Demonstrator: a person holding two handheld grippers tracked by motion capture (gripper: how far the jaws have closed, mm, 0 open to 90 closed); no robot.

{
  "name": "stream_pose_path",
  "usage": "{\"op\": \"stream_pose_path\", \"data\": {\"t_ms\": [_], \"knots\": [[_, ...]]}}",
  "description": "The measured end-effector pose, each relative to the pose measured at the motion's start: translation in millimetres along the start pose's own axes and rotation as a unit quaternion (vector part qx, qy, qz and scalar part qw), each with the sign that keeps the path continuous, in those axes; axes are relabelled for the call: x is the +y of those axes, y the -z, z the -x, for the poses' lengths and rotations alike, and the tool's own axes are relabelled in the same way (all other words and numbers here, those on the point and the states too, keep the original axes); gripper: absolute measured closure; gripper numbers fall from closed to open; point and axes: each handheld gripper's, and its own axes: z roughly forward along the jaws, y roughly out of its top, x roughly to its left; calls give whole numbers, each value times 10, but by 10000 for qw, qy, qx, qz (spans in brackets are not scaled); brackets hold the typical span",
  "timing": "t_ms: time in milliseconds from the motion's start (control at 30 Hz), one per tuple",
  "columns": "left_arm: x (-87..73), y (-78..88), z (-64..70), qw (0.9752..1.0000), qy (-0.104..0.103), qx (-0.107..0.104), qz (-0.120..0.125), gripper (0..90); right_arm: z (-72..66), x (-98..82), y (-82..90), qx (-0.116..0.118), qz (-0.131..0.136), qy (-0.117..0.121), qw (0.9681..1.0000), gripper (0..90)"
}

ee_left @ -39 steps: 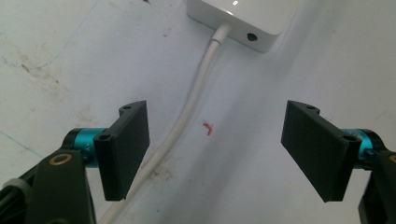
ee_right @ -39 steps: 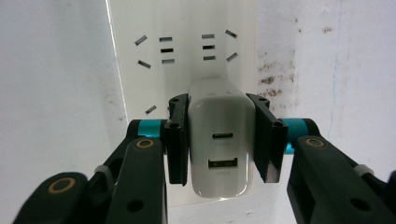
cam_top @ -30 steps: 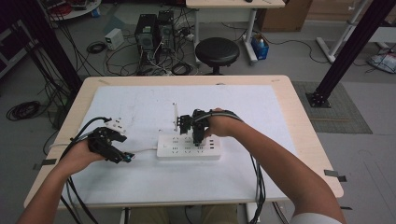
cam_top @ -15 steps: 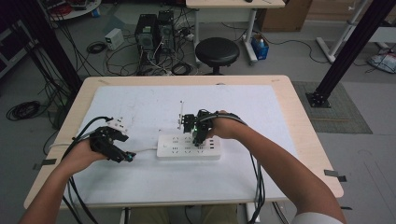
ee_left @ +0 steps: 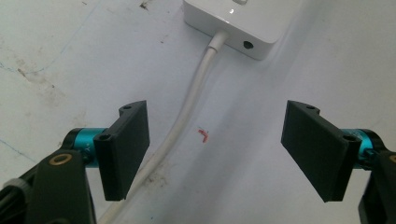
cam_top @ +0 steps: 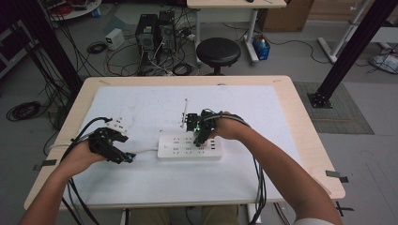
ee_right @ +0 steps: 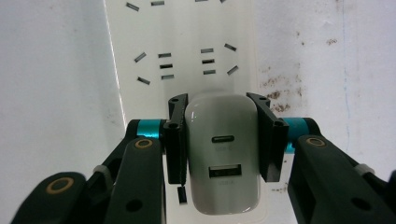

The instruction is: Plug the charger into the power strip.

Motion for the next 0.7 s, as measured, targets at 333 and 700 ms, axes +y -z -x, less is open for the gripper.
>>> {"op": "stream_pose_path", "data": {"t_ms": [333, 700], "knots": [[36, 77, -16, 9998, 34, 117, 172, 236, 114, -169, 426, -176, 1061, -944, 9897, 193], [100, 159, -27, 9996, -78, 202, 189, 236, 97, -530, 760, -730, 529, -1770, 9801, 10]]}}
